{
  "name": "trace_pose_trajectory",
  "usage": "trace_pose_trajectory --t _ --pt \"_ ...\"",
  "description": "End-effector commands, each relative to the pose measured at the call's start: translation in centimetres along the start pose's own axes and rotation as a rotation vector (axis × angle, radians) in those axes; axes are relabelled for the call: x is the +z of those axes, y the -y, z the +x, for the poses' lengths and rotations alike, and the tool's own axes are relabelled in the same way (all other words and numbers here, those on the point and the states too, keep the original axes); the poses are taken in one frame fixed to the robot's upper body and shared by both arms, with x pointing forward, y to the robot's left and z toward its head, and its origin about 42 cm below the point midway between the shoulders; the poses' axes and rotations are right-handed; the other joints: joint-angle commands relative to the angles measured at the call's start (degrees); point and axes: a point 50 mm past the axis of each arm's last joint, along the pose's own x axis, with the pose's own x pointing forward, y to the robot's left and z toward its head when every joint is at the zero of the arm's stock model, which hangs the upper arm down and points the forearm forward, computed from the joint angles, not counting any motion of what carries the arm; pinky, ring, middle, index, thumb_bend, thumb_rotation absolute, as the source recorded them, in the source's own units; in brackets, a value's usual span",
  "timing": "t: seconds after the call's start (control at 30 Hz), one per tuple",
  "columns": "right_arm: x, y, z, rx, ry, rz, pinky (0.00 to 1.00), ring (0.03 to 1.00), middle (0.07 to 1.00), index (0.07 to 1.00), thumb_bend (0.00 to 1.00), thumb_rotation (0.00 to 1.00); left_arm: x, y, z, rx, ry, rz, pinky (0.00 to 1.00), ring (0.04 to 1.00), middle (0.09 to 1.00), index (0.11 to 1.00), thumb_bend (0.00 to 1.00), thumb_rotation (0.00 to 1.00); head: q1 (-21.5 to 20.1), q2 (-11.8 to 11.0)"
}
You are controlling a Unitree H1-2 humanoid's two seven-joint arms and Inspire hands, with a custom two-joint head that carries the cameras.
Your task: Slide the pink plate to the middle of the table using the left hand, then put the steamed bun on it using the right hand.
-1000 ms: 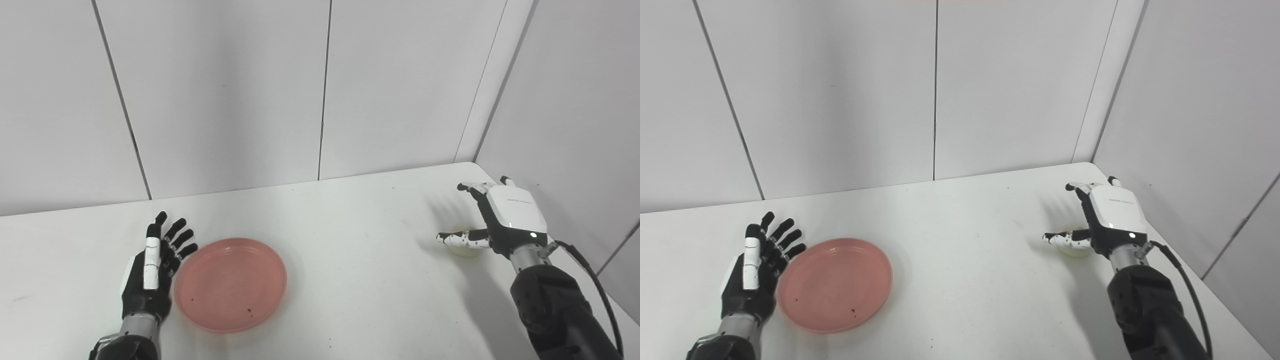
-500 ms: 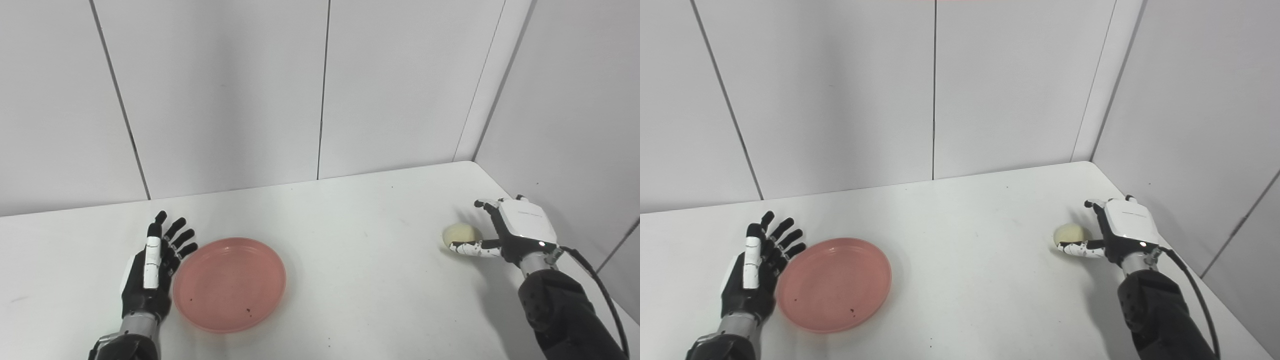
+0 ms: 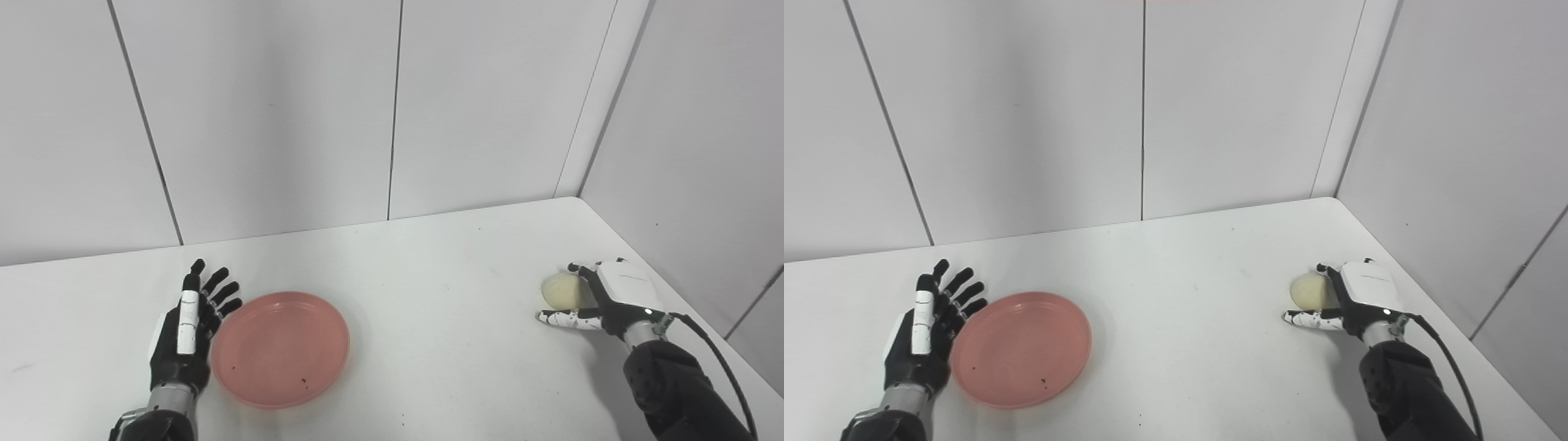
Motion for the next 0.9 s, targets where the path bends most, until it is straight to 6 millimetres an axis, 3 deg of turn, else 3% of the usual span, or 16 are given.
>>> trace_pose_trajectory --t 0.0,0.53,0.73,0.8,0.87 --pt "0.17 2.36 0.94 -0.081 0.043 -0.017 1.00 0.901 0.805 0.809 1.00 0.69 -0.75 0.09 -0.20 0.006 -0.053 -0.006 0.79 0.836 0.901 1.000 0.84 0.92 0.0 0.0" --pt "0.31 2.14 1.06 -0.079 0.054 -0.007 1.00 0.899 0.813 0.822 1.00 0.69 -0.75 0.25 -0.17 -0.001 -0.056 0.001 0.77 0.818 0.895 1.000 0.85 0.91 0.4 0.0" --pt "0.26 2.04 1.14 -0.072 0.051 -0.013 1.00 0.895 0.805 0.814 1.00 0.65 -0.75 0.14 -0.22 0.005 -0.059 0.002 0.76 0.815 0.894 1.000 0.84 0.92 0.5 0.3" --pt "0.26 2.02 1.11 -0.076 0.048 -0.017 1.00 0.873 0.757 0.794 0.94 0.54 -0.74 0.09 -0.22 0.004 -0.059 0.001 0.76 0.818 0.894 1.000 0.85 0.91 0.4 0.3" --pt "0.28 2.00 1.05 -0.088 0.034 -0.017 0.98 0.810 0.646 0.713 0.83 0.32 -0.73 0.06 -0.20 0.004 -0.058 0.002 0.76 0.816 0.894 1.000 0.85 0.91 0.4 0.3"
